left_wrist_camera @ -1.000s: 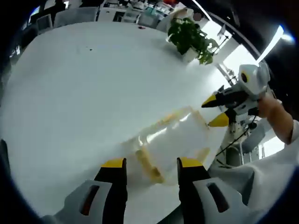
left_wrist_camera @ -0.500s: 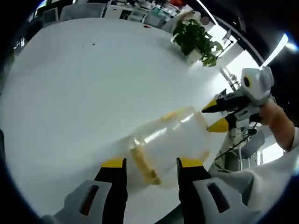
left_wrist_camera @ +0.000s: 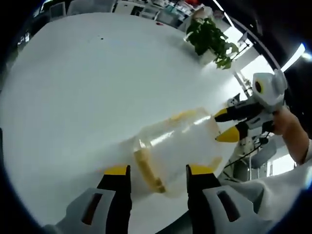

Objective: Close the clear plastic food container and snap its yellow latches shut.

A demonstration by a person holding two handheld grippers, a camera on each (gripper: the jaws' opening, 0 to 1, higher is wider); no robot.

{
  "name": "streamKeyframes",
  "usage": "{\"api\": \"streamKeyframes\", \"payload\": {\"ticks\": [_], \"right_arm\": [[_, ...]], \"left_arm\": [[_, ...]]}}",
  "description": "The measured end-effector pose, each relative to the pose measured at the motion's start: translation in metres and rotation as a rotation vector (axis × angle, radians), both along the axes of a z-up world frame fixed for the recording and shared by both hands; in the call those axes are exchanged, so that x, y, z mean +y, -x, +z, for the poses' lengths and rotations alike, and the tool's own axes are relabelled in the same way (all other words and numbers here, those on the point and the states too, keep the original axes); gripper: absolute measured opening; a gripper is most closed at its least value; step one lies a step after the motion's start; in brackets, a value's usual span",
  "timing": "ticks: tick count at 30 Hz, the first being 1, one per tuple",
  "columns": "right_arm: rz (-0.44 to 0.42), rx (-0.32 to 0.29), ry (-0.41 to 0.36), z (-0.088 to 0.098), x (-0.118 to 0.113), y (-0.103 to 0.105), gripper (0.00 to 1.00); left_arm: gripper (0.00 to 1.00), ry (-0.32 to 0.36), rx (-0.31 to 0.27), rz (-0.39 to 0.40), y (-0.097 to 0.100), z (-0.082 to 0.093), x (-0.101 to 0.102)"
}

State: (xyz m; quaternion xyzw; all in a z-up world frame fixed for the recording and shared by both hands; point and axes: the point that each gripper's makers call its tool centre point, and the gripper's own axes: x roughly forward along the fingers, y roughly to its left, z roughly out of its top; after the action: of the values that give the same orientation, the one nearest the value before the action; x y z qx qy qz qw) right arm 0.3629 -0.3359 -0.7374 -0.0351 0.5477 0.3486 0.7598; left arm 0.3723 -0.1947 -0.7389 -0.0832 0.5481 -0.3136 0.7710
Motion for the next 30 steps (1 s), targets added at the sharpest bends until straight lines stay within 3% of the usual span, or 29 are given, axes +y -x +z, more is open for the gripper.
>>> {"api": "streamKeyframes", "payload": {"ticks": [3,20,22,23,24,30], "right_arm": [[0.004,0.002,-0.008,0.001,0.002,0.001,0.32],[0.034,0.029,0.040,-0.001,0.005,0.004,0.30],[0.029,0.035,0.038,-0.001,0.004,0.005,0.30],[0.039,0.043,0.034,-0.002,0.006,0.006,0.30],[0.031,0.041,0.037,-0.003,0.007,0.007,0.30],[0.035,0.042,0.028,-0.004,0.007,0.007,0.29]], "left_arm": [[0.37,-0.010,-0.008,-0.025,0.001,-0.002,-0.001],[0.35,0.002,0.004,-0.021,0.003,-0.004,-0.005],[0.34,0.025,0.016,0.019,0.003,-0.004,-0.007],[0.33,0.055,0.010,-0.005,0.004,-0.002,-0.011],[0.33,0.027,0.028,0.015,0.008,-0.007,-0.005],[0.33,0.033,0.022,0.011,0.006,-0.006,-0.009]]}}
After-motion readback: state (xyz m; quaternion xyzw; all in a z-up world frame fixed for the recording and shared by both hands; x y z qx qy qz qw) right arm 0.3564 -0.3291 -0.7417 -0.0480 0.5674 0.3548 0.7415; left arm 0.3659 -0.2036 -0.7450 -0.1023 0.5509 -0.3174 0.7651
